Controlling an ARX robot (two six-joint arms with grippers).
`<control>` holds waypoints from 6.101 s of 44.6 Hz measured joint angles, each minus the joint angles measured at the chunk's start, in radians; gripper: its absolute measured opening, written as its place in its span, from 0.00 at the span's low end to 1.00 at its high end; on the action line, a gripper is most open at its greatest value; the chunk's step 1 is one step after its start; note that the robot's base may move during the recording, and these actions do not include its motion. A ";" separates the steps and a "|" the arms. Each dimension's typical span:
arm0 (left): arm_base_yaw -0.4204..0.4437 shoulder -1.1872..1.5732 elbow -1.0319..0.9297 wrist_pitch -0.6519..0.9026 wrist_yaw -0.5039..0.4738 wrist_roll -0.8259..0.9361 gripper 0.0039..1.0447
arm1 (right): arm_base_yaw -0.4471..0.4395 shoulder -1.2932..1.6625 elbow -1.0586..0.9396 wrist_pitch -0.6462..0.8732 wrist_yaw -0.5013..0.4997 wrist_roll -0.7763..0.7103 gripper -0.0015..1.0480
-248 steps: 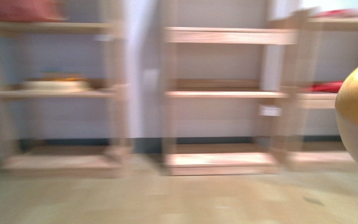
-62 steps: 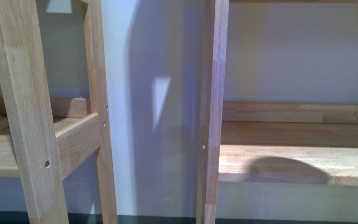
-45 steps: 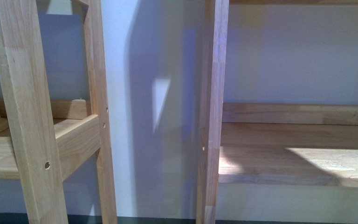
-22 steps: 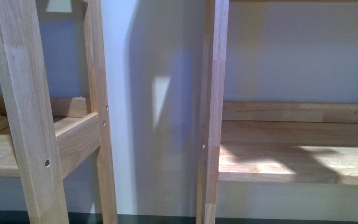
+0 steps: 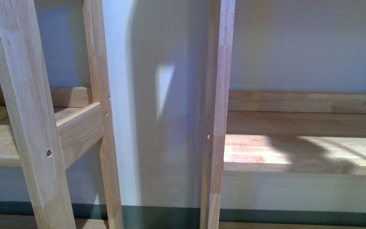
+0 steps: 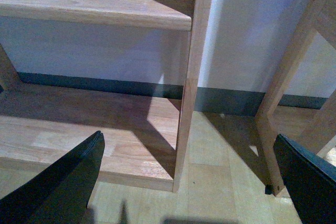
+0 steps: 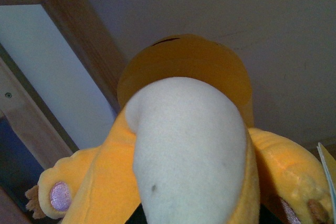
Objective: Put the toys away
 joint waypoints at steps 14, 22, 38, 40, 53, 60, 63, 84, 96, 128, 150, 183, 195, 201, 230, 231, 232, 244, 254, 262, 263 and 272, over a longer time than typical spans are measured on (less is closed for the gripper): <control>0.000 0.000 0.000 0.000 0.000 0.000 0.94 | 0.065 0.153 0.225 -0.042 -0.092 0.169 0.09; 0.000 0.000 0.000 0.000 0.000 0.000 0.94 | 0.114 0.158 0.210 0.010 -0.073 0.284 0.09; 0.000 0.000 0.000 0.000 0.000 0.000 0.94 | 0.103 0.165 0.103 0.082 -0.051 0.342 0.09; 0.000 0.000 0.000 0.000 0.000 0.000 0.94 | 0.103 0.169 0.106 0.088 -0.051 0.351 0.09; 0.000 0.000 0.000 0.000 0.000 0.000 0.94 | 0.092 0.215 0.095 0.141 -0.021 0.412 0.09; 0.000 0.000 0.000 0.000 0.000 0.000 0.94 | 0.090 0.213 0.018 0.177 -0.007 0.408 0.09; 0.000 0.000 0.000 0.000 0.000 0.000 0.94 | 0.090 0.212 0.005 0.189 0.008 0.389 0.09; 0.000 0.000 0.000 0.000 0.000 0.000 0.94 | 0.112 0.332 0.285 -0.039 0.078 0.386 0.15; 0.000 0.000 0.000 0.000 0.000 0.000 0.94 | 0.119 0.387 0.442 -0.144 0.079 0.385 0.66; 0.000 0.000 0.000 0.000 0.000 0.000 0.94 | 0.166 0.268 0.470 -0.120 0.249 0.092 0.98; 0.000 0.000 0.000 0.000 0.000 0.000 0.94 | 0.186 -0.379 -0.498 0.458 0.438 -0.390 0.94; 0.000 0.000 0.000 0.000 0.000 0.000 0.94 | 0.230 -1.048 -1.494 0.605 0.367 -0.629 0.94; 0.000 0.000 0.000 0.000 0.000 0.000 0.94 | 0.049 -1.342 -1.874 0.495 0.171 -0.592 0.94; 0.000 0.000 0.000 0.000 0.000 0.000 0.94 | 0.027 -1.470 -1.951 0.330 0.224 -0.621 0.88; 0.000 0.000 0.000 0.000 0.000 0.000 0.94 | 0.023 -1.719 -2.270 0.152 0.314 -0.678 0.03; 0.000 0.000 0.000 0.000 0.000 0.000 0.94 | 0.023 -1.722 -2.274 0.154 0.314 -0.678 0.03; 0.000 0.000 0.000 0.000 0.000 0.000 0.94 | 0.023 -1.724 -2.276 0.154 0.314 -0.678 0.03; 0.000 0.000 0.000 0.000 0.000 0.000 0.94 | 0.023 -1.759 -2.327 0.168 0.314 -0.678 0.03; 0.000 0.000 0.000 0.000 0.000 0.000 0.94 | 0.023 -1.787 -2.358 0.173 0.314 -0.678 0.03; 0.000 0.000 0.000 0.000 0.000 0.000 0.94 | 0.023 -1.799 -2.372 0.176 0.314 -0.678 0.03; 0.000 0.000 0.000 0.000 0.000 0.000 0.94 | 0.023 -1.804 -2.376 0.177 0.314 -0.678 0.03; 0.000 0.000 0.000 0.000 0.000 0.000 0.94 | 0.023 -1.835 -2.410 0.182 0.314 -0.678 0.03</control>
